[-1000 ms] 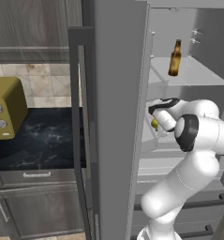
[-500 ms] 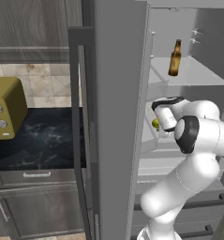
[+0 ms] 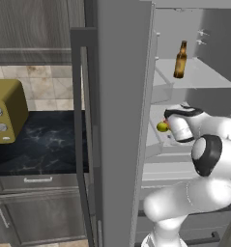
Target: Place the beer on the top shelf of the fridge to keep it out of children's reach, and place the sweet potato and pear on lower shelves for easy access.
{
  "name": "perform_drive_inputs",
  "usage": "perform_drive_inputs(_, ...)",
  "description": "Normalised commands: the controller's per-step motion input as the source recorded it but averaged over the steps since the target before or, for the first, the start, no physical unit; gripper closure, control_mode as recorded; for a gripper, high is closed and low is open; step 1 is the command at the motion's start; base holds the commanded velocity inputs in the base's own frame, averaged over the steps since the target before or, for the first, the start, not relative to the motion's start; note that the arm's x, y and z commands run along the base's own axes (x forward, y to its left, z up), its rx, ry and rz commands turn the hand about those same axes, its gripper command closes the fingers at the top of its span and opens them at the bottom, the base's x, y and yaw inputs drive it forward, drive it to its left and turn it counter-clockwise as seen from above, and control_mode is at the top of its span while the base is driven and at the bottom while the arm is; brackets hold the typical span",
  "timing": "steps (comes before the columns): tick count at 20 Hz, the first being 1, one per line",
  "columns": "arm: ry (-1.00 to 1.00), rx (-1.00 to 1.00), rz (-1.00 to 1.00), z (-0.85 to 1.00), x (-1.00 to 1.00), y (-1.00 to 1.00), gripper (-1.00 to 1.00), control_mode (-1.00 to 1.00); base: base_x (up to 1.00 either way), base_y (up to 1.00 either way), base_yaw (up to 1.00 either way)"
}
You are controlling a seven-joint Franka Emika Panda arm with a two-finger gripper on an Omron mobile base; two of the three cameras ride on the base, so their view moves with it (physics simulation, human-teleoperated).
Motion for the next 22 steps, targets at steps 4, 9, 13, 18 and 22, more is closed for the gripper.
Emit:
perform_drive_inputs(4, 0.0, 0.0, 0.0, 0.77, -0.55, -0.12, -1.0, -1.0, 0.0, 0.0, 0.0)
perform_drive_inputs(9, 0.03, 0.0, 0.0, 0.63, -0.7, -0.03, -1.0, -1.0, 0.0, 0.0, 0.0)
perform_drive_inputs(13, 0.04, -0.01, 0.02, 0.6, -0.76, -0.03, -1.0, -1.0, 0.0, 0.0, 0.0)
perform_drive_inputs(18, 0.06, -0.03, 0.05, 0.56, -0.87, -0.06, -1.0, -1.0, 0.0, 0.0, 0.0)
perform_drive_inputs(22, 0.02, -0.08, 0.11, 0.19, -1.0, 0.0, -1.0, -1.0, 0.0, 0.0, 0.0)
